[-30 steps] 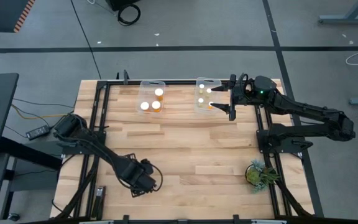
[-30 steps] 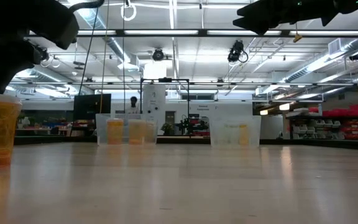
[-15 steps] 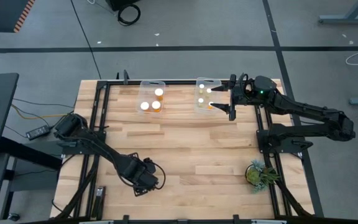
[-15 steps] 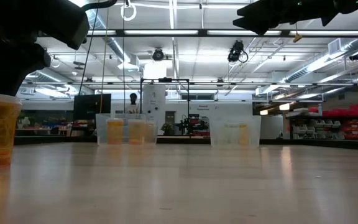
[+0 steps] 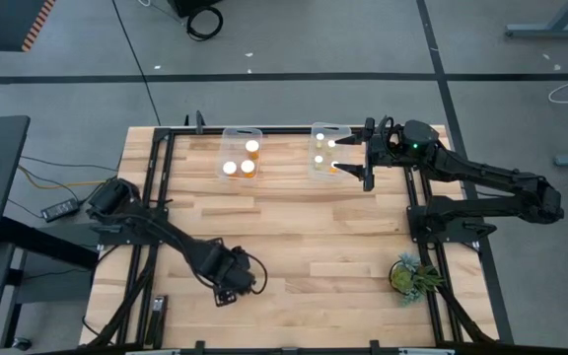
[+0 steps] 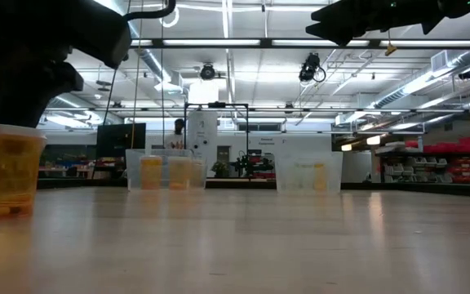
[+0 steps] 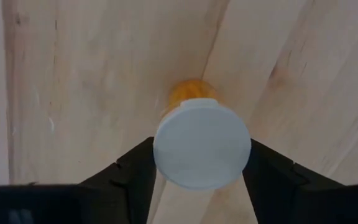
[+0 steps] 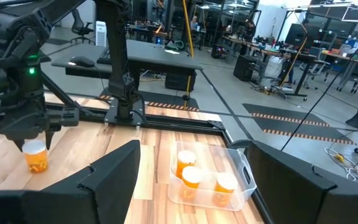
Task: Pick and place medicine bottles into bin by pill shape (circle, oval)
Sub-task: Put the big orange pill bottle into the left transparent bin
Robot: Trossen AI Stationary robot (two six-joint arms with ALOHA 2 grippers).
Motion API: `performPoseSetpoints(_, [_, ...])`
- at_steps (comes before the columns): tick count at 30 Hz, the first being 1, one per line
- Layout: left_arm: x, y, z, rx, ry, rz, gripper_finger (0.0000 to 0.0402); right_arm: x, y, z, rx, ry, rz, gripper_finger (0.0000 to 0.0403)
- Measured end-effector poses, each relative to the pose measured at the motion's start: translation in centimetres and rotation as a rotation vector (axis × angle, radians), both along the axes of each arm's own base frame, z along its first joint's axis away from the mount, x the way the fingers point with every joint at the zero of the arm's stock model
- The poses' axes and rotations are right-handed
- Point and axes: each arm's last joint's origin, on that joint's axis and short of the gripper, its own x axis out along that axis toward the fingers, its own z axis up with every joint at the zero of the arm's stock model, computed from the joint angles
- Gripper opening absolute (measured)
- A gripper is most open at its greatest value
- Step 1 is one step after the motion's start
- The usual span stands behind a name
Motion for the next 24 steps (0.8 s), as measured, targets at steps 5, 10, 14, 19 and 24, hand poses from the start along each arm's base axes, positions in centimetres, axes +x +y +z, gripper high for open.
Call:
performPoseSetpoints(5, [0.5, 0.8, 0.3, -0.002, 0.011, -0.026, 0.0226, 0.0, 0.0, 0.0, 0.000, 0.000, 0.000, 0.0305])
performPoseSetpoints(10, [1.5, 1.9, 1.5, -0.006, -0.006, -0.060, 0.0228, 0.0, 0.0, 0.0, 0.000, 0.000, 0.000, 0.0305])
performPoseSetpoints(14, [2.5, 3.3, 2.4, 0.017, -0.024, -0.089, 0.0214, 0.0, 0.0, 0.0, 0.000, 0.000, 0.000, 0.0305])
performPoseSetpoints(19, [3.7, 5.8, 3.5, 0.081, -0.052, -0.111, 0.0216, 0.0, 0.0, 0.0, 0.000, 0.000, 0.000, 0.0305])
performPoseSetpoints(24, [4.8, 8.6, 4.6, 0.157, -0.076, -0.133, 0.0225, 0.0, 0.0, 0.0, 0.000, 0.000, 0.000, 0.0305])
